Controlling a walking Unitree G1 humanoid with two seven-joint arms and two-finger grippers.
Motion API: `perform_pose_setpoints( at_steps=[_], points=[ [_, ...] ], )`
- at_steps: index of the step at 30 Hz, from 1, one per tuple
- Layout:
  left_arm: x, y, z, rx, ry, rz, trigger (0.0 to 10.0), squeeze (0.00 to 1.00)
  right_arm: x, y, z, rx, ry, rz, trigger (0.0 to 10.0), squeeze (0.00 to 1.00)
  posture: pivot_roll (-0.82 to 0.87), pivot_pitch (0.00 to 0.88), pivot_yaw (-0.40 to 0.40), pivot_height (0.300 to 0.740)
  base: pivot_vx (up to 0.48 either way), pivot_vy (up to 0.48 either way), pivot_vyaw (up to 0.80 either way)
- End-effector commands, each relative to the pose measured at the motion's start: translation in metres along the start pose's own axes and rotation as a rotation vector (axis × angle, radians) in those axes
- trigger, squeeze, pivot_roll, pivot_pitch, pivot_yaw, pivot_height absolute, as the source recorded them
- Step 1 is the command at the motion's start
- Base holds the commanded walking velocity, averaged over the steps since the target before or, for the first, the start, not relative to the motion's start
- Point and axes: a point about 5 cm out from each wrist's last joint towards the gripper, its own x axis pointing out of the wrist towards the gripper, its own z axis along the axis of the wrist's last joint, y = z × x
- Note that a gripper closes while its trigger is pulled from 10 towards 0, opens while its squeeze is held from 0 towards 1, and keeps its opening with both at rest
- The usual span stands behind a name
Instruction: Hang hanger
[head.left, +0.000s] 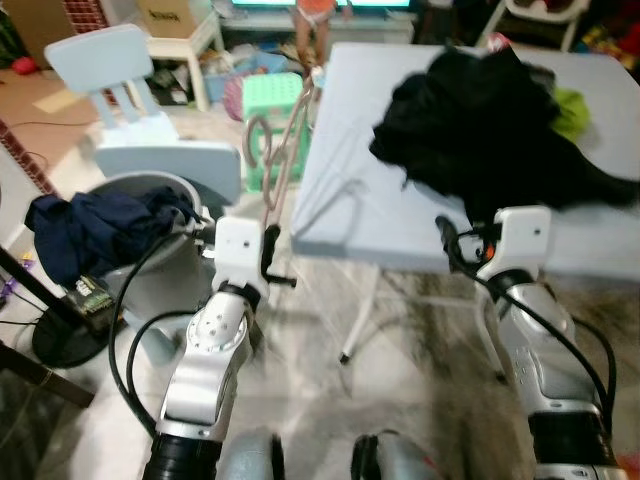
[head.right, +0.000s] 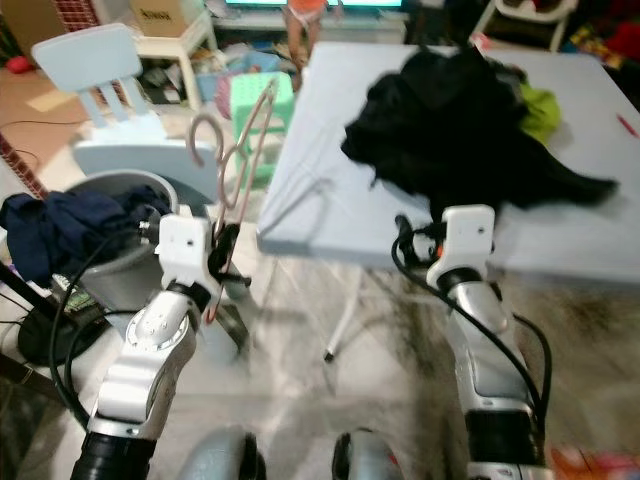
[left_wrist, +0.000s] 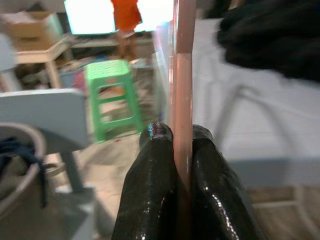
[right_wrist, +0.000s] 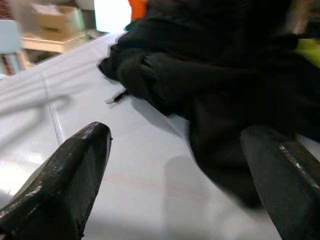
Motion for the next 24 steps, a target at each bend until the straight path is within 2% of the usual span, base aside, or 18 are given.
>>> perform_pose_setpoints(
  at_steps=[1, 4, 6, 8, 12, 14, 18, 21, 24],
  points=[
    [0.0, 0.004, 0.001, 0.014, -0.003, 0.013, 10.0, 0.0, 0.002, 0.005, 0.002, -0.012, -0.01, 0.025, 10.0, 0.0, 0.05, 0.075, -0.019, 0.74, -0.289, 0.0, 0.0],
    [0.0, 0.004, 0.001, 0.016, -0.005, 0.015, 10.0, 0.0, 0.0, 0.006, -0.002, 0.027, 0.027, 0.07, 10.0, 0.0, 0.05, 0.082, -0.02, 0.74, -0.279, 0.0, 0.0],
    [0.001, 0.005, 0.001, 0.016, -0.006, 0.018, 10.0, 0.0, 0.0, 0.003, -0.006, 0.016, 0.043, 0.044, 10.0, 0.0, 0.05, 0.082, -0.02, 0.74, -0.255, 0.0, 0.0],
    [0.0, 0.006, 0.001, 0.018, -0.006, 0.02, 10.0, 0.0, 0.001, -0.001, -0.008, 0.066, 0.049, 0.043, 10.0, 0.0, 0.05, 0.083, -0.02, 0.74, 0.0, 0.0, 0.0],
    [0.0, 0.005, 0.0, 0.007, -0.002, 0.017, 10.0, 0.0, 0.001, -0.001, -0.009, 0.058, 0.058, 0.04, 10.0, 0.0, 0.05, 0.084, -0.019, 0.74, 0.0, 0.0, 0.0],
    [0.0, 0.004, -0.001, 0.0, -0.001, 0.018, 10.0, 0.0, 0.001, -0.001, -0.011, 0.056, 0.066, 0.035, 10.0, 0.0, 0.05, 0.084, -0.019, 0.74, 0.0, 0.0, 0.0],
    [0.0, 0.003, 0.0, -0.012, 0.002, 0.019, 10.0, 0.0, 0.001, 0.005, -0.012, 0.127, 0.073, 0.089, 10.0, 0.0, 0.05, 0.084, -0.02, 0.74, 0.0, 0.0, 0.0],
    [-0.001, 0.004, 0.0, -0.014, 0.001, 0.013, 10.0, 0.0, 0.0, 0.007, -0.013, 0.168, 0.082, 0.111, 10.0, 0.0, 0.05, 0.082, -0.019, 0.74, 0.0, 0.442, 0.0],
    [-0.001, 0.003, -0.001, -0.014, 0.005, 0.004, 10.0, 0.0, 0.002, 0.008, -0.012, 0.143, 0.078, 0.121, 10.0, 0.0, 0.05, 0.082, -0.019, 0.74, 0.0, 0.48, 0.0]
  ],
)
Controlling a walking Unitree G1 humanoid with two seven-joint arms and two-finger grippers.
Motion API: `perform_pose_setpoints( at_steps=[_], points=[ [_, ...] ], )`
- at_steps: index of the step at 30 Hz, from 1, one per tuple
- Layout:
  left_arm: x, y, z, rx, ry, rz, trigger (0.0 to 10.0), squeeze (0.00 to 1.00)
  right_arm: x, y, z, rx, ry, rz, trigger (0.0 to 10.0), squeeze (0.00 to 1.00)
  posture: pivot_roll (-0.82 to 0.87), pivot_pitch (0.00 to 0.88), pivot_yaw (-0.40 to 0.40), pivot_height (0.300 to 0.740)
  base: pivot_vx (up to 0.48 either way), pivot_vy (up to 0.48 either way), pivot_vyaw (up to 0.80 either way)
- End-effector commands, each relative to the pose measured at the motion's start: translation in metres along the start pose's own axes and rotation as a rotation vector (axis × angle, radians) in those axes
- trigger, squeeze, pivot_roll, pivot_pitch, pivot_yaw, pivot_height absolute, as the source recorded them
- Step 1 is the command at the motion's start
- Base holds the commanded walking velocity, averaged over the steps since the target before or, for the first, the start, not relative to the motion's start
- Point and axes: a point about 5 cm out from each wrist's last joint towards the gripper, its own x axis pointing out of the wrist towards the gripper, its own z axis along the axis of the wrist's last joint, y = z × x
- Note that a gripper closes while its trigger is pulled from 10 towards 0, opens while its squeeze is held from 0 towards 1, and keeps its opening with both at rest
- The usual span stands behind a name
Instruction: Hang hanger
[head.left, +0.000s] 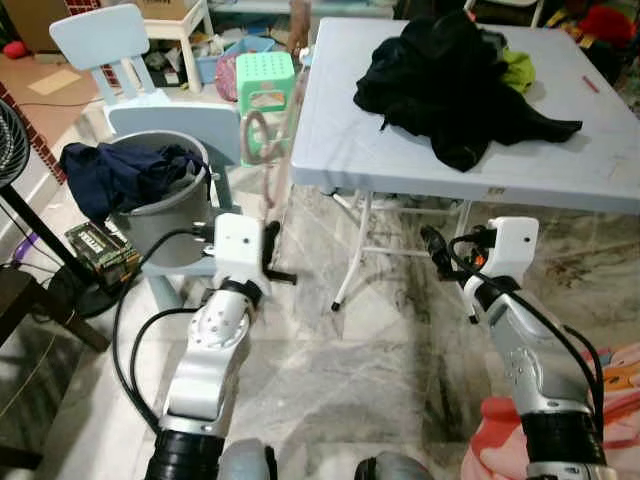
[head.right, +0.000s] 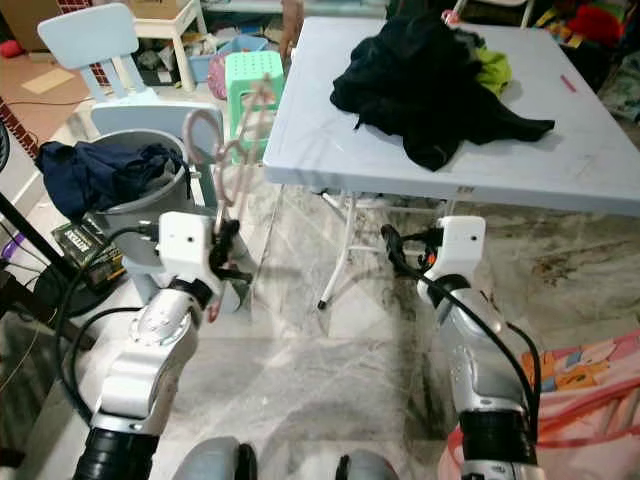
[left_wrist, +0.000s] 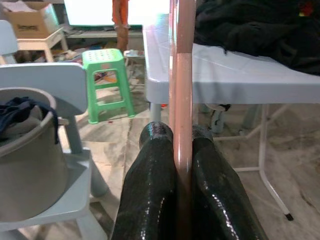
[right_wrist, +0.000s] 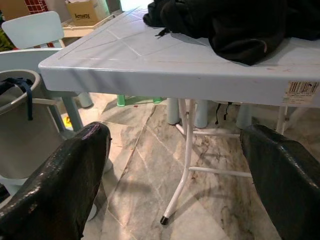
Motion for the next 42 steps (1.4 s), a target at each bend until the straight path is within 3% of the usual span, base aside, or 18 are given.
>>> perform_pose_setpoints(
  at_steps=[1, 4, 9, 12, 18, 22, 25, 27, 31, 37, 42],
  points=[
    [-0.001, 0.006, 0.004, 0.011, -0.011, 0.01, 10.0, 0.0, 0.004, 0.005, 0.007, -0.03, -0.018, 0.027, 10.0, 0.0, 0.05, 0.082, -0.019, 0.74, 0.0, 0.48, 0.0],
    [-0.001, 0.005, 0.003, 0.011, -0.002, 0.003, 10.0, 0.0, 0.006, 0.001, 0.006, -0.141, -0.021, -0.041, 10.0, 0.0, 0.05, 0.077, -0.018, 0.74, 0.0, 0.48, 0.0],
    [0.0, 0.003, 0.004, 0.025, -0.009, -0.014, 10.0, 0.0, 0.005, 0.004, 0.003, -0.053, -0.003, -0.035, 10.0, 0.0, 0.05, 0.077, -0.018, 0.74, 0.0, 0.48, 0.0],
    [0.0, 0.004, 0.003, 0.038, -0.002, -0.018, 10.0, 0.0, 0.006, 0.006, 0.006, -0.135, -0.048, -0.016, 10.0, 0.0, 0.05, 0.077, -0.018, 0.74, 0.0, 0.48, 0.0],
    [-0.001, 0.003, -0.001, 0.05, 0.026, -0.049, 10.0, 0.0, 0.006, 0.01, 0.007, -0.14, -0.05, 0.013, 10.0, 0.0, 0.05, 0.081, -0.018, 0.74, 0.0, 0.335, 0.0],
    [-0.007, -0.004, -0.015, 0.114, 0.143, -0.245, 10.0, 0.0, 0.005, 0.009, 0.015, -0.237, -0.079, 0.093, 10.0, 0.0, 0.05, 0.084, -0.012, 0.74, 0.0, 0.0, 0.0],
    [-0.012, 0.0, -0.025, 0.188, 0.237, -0.344, 10.0, 0.0, 0.005, 0.007, 0.019, -0.328, -0.09, 0.144, 10.0, 0.0, 0.05, 0.084, -0.006, 0.74, 0.0, 0.0, 0.0],
    [-0.019, 0.005, -0.032, 0.247, 0.318, -0.477, 10.0, 0.0, 0.004, 0.001, 0.025, -0.392, -0.084, 0.216, 10.0, 0.0, 0.05, 0.083, -0.004, 0.74, 0.0, 0.0, 0.0],
    [-0.027, 0.01, -0.035, 0.297, 0.365, -0.607, 10.0, 0.0, 0.003, -0.006, 0.03, -0.471, -0.055, 0.293, 10.0, 0.0, 0.05, 0.08, 0.005, 0.74, 0.0, 0.0, 0.0],
    [-0.043, 0.008, -0.034, 0.331, 0.415, -0.915, 10.0, 0.0, -0.013, -0.017, 0.026, -0.612, 0.11, 0.607, 10.0, 0.0, 0.04, 0.073, 0.02, 0.74, 0.0, 0.0, 0.0],
    [-0.049, 0.005, -0.033, 0.36, 0.425, -1.046, 10.0, 0.0, -0.028, -0.027, 0.024, -0.603, 0.275, 0.795, 10.0, 0.0, 0.03, 0.069, 0.033, 0.74, 0.0, 0.0, 0.0]
  ],
)
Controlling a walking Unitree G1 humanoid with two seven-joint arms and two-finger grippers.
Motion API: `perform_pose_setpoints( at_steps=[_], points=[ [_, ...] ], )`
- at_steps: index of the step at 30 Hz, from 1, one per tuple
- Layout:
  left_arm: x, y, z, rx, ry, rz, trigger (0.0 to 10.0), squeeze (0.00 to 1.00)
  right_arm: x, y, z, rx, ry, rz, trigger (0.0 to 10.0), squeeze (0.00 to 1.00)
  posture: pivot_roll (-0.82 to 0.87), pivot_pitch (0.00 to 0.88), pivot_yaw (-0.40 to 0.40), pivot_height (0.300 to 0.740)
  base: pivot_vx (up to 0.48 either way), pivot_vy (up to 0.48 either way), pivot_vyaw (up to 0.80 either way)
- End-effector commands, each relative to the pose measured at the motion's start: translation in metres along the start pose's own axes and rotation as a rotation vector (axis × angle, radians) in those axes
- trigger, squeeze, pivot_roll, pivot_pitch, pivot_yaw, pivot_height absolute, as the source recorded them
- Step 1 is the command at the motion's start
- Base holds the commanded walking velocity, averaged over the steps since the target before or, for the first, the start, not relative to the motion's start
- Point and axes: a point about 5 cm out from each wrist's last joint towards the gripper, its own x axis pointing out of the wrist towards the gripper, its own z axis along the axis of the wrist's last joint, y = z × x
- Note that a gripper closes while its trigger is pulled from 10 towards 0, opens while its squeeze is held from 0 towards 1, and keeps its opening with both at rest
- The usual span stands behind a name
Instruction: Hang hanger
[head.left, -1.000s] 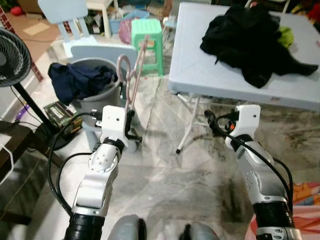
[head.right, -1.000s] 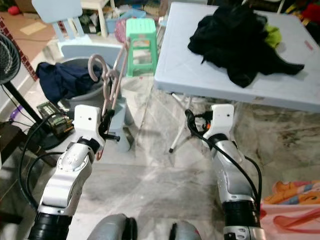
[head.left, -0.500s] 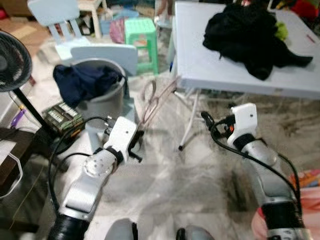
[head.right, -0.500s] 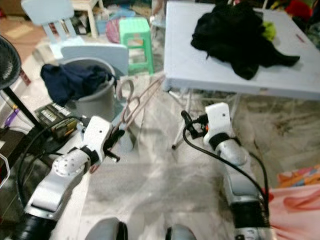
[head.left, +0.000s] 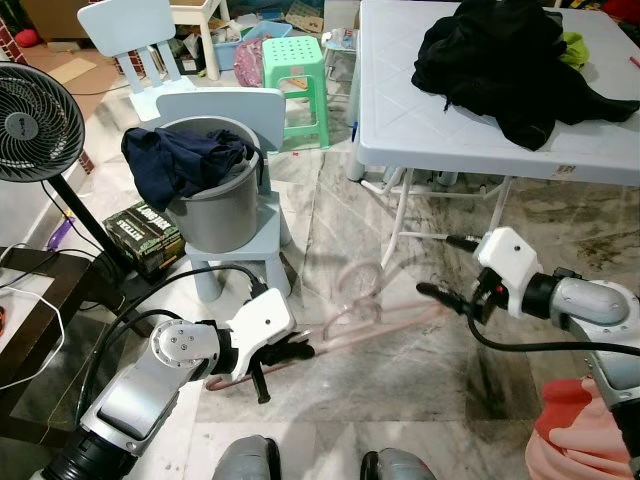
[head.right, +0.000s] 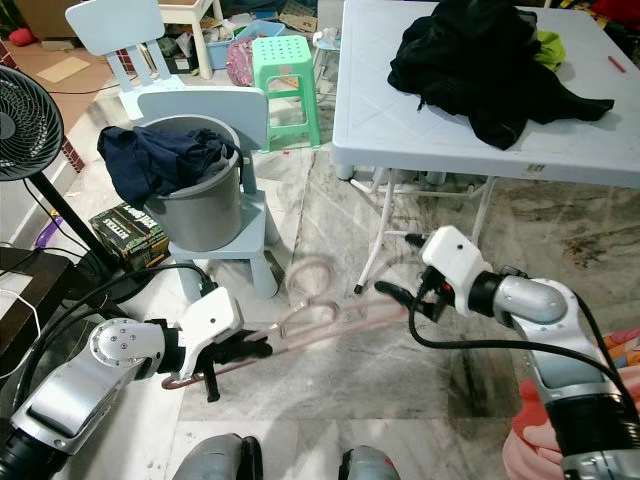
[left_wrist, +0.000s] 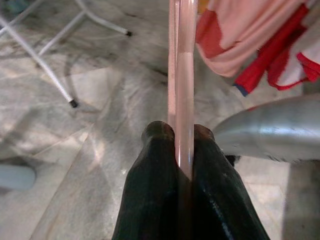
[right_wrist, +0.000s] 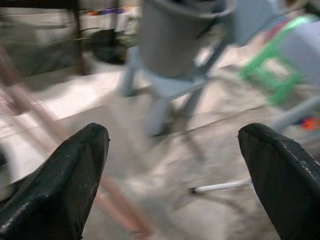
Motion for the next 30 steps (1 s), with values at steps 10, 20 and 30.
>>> perform_pose_setpoints(
  at_steps=[10, 20, 30],
  points=[
    [0.002, -0.014, 0.005, 0.106, -0.004, -0.172, 10.0, 0.0, -0.015, 0.011, -0.004, 0.042, 0.093, 0.309, 10.0, 0.0, 0.03, 0.066, 0.051, 0.74, 0.0, 0.0, 0.0],
    [-0.001, -0.019, -0.007, 0.137, 0.072, -0.23, 10.0, 0.0, -0.017, -0.019, 0.008, 0.036, 0.056, 0.21, 10.0, 0.0, 0.03, 0.062, 0.053, 0.74, 0.0, 0.0, 0.0],
    [-0.006, -0.014, -0.017, 0.146, 0.114, -0.197, 10.0, 0.0, -0.047, -0.012, 0.0, 0.073, 0.177, 0.425, 10.0, 0.0, 0.03, 0.065, 0.052, 0.74, 0.0, 0.0, 0.0]
  ],
)
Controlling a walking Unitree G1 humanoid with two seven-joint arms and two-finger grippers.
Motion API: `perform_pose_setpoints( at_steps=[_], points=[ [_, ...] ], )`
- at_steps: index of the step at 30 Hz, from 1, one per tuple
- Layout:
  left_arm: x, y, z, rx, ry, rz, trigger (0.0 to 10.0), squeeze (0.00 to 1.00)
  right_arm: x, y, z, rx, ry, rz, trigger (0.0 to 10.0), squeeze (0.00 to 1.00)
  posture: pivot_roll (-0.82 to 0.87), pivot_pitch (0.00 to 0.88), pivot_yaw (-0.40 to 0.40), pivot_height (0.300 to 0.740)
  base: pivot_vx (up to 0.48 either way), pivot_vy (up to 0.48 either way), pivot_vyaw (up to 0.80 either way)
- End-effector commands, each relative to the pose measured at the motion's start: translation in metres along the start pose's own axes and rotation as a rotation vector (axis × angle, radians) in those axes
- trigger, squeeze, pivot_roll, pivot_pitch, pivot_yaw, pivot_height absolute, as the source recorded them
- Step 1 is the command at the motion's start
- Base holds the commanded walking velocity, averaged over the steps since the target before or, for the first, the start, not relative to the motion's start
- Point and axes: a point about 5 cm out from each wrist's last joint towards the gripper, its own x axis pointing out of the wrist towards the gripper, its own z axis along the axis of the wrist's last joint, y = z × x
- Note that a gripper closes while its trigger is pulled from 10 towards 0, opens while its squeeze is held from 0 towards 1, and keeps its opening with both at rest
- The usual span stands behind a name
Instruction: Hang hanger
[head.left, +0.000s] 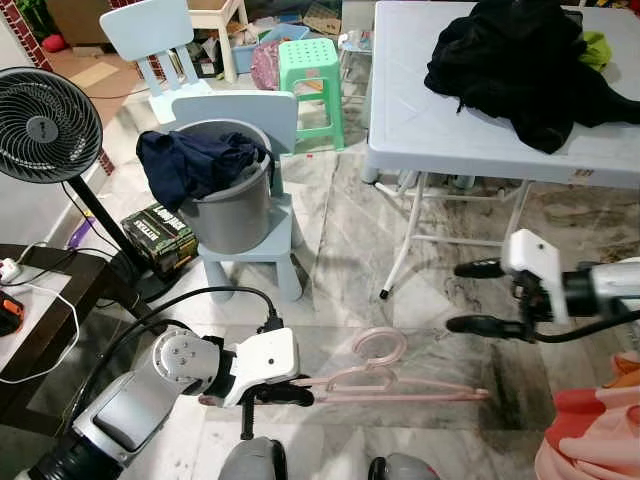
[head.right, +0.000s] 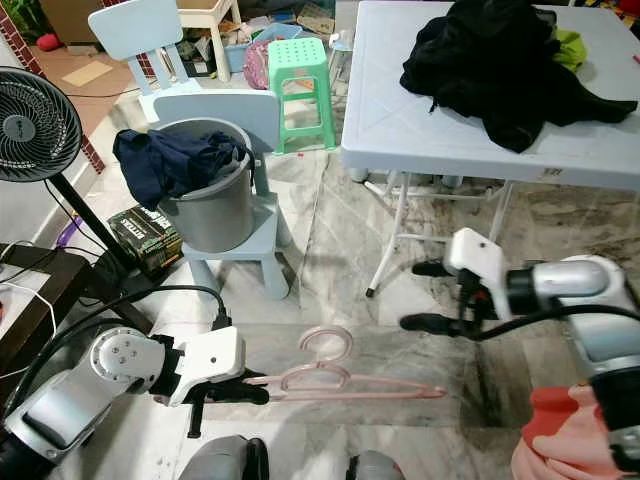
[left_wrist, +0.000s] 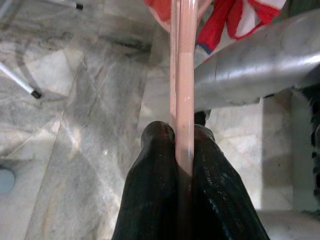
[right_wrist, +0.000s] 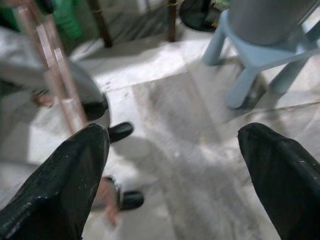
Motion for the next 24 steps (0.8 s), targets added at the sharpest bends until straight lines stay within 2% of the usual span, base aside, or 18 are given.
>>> perform_pose_setpoints(
  at_steps=[1, 4, 7, 10, 13, 15, 18, 24],
  points=[
    [-0.003, 0.001, -0.001, 0.013, 0.005, 0.011, 10.0, 0.0, -0.002, 0.008, -0.002, -0.004, 0.033, 0.085, 10.0, 0.0, 0.03, 0.065, 0.052, 0.74, 0.0, 0.0, 0.0],
    [-0.005, 0.004, -0.002, 0.019, 0.009, 0.014, 10.0, 0.0, -0.002, 0.015, -0.008, -0.004, 0.069, 0.126, 10.0, 0.0, 0.03, 0.066, 0.054, 0.74, 0.0, 0.0, 0.0],
    [-0.007, 0.009, 0.0, 0.026, -0.014, 0.061, 10.0, 0.0, 0.002, 0.023, -0.01, -0.004, 0.082, 0.173, 10.0, 0.0, 0.03, 0.067, 0.055, 0.74, 0.0, 0.0, 0.0],
    [-0.008, 0.022, 0.008, 0.039, -0.05, 0.129, 10.0, 0.0, 0.011, 0.029, -0.01, -0.011, 0.068, 0.19, 10.0, 0.0, 0.02, 0.067, 0.056, 0.74, 0.0, 0.0, 0.0],
    [-0.006, 0.027, 0.014, 0.038, -0.073, 0.149, 10.0, 0.0, 0.021, 0.034, -0.011, 0.0, 0.046, 0.206, 10.0, 0.0, 0.02, 0.067, 0.056, 0.74, 0.0, 0.0, 0.0],
    [-0.005, 0.028, 0.017, 0.048, -0.075, 0.142, 10.0, 0.0, 0.033, 0.037, -0.015, 0.0, 0.034, 0.179, 10.0, 0.0, 0.02, 0.067, 0.056, 0.74, 0.0, 0.0, 0.0],
    [-0.003, 0.029, 0.019, 0.044, -0.084, 0.146, 10.0, 0.0, 0.039, 0.039, -0.017, 0.006, 0.027, 0.178, 10.0, 0.0, 0.03, 0.065, 0.057, 0.74, 0.0, 0.0, 0.0],
    [0.002, 0.027, 0.021, 0.045, -0.094, 0.125, 10.0, 0.0, 0.057, 0.035, -0.012, -0.012, -0.043, 0.074, 10.0, 0.0, 0.03, 0.065, 0.057, 0.74, 0.0, 0.0, 0.0]
  ],
)
